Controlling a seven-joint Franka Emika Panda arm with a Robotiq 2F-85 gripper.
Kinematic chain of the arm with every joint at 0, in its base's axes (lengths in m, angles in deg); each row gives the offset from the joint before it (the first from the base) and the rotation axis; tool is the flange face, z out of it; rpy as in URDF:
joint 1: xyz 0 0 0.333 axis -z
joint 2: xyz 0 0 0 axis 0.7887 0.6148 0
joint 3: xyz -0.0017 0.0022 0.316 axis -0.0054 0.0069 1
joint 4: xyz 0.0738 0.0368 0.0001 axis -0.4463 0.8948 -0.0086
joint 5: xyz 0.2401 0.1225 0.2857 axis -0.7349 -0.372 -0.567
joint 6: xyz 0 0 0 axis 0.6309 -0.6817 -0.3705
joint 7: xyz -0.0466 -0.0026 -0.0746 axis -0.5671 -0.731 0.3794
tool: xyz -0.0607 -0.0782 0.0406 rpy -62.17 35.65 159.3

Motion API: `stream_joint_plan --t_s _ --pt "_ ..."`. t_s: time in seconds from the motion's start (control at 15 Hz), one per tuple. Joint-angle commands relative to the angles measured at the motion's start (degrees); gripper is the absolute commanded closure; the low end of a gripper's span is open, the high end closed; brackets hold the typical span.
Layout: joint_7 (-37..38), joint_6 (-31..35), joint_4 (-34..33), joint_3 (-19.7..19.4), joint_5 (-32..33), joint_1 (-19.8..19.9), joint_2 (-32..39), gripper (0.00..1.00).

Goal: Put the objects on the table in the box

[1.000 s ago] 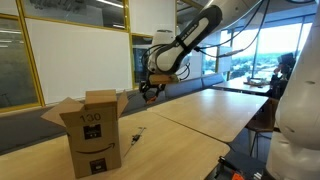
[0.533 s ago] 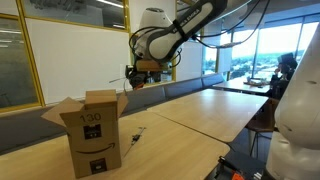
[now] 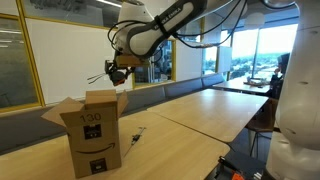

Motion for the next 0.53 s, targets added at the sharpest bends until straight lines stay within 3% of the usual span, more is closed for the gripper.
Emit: stream_joint_plan --t_s 0.0,0.47 --pt "-1.8 -1.4 -10.6 -1.4 0.5 -3.4 9.4 0.45" --pt "-14.2 -2.3 -20.8 -4.6 -11.2 -7.5 21.4 0.45"
